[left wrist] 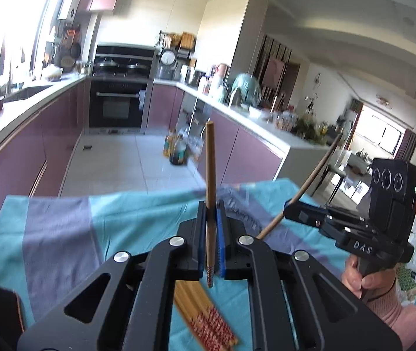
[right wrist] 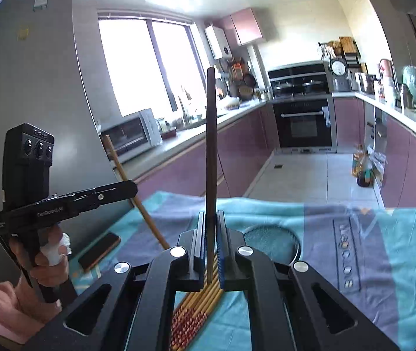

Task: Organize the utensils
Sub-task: 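Lift the chopsticks upright with the left gripper while the right gripper lifts its own, then lower the left chopstick into the mesh cup and open while the right does likewise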

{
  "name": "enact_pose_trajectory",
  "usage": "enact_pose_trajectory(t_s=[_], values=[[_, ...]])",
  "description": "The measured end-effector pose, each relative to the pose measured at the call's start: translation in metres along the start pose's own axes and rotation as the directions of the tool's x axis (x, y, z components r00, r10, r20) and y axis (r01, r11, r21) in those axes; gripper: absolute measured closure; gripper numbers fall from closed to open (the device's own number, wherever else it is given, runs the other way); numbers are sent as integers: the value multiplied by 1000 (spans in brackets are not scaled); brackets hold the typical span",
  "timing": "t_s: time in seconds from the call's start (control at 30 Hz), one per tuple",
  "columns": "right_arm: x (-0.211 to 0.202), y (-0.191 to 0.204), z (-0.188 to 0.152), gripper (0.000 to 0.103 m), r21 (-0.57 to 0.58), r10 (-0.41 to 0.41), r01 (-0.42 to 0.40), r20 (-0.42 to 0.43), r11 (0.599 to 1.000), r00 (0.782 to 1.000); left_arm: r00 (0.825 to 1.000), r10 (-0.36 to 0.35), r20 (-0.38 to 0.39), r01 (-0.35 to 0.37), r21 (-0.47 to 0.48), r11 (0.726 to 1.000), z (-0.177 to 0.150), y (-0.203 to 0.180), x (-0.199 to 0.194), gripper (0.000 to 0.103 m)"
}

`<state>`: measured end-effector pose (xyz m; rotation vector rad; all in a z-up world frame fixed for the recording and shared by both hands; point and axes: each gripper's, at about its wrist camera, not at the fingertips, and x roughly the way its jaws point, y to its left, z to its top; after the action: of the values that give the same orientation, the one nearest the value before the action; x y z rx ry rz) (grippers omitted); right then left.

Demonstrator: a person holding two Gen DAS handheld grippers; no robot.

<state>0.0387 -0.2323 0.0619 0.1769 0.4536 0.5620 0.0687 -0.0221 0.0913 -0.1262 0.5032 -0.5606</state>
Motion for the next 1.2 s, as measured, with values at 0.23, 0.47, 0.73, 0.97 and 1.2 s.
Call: enact_pose_trajectory(t_s=[0.23,0.47,0.73,0.97,1.2], values=[[-9,-10,27,97,-16,-38,39,55,999,998,997,-29,66,29,9,1000,41,-22,6,96],[2,-28,35,97,2,-76,76,53,997,996,999,-24,41,22,28,999,54,-39,37,96],[37,-47,14,97,30,-106,109,-87,994,991,995,5,-103,1,57,998,23,-51,90,96],[65,-51,-4,97,35,-111,121,-208,992,972,983,9,-182,3,66,998,-7,-34,128,96],[79,-57,-9,97,58,-121,137,-228,989,966,980,20,-197,-9,59,998,-6,-19,144,95]])
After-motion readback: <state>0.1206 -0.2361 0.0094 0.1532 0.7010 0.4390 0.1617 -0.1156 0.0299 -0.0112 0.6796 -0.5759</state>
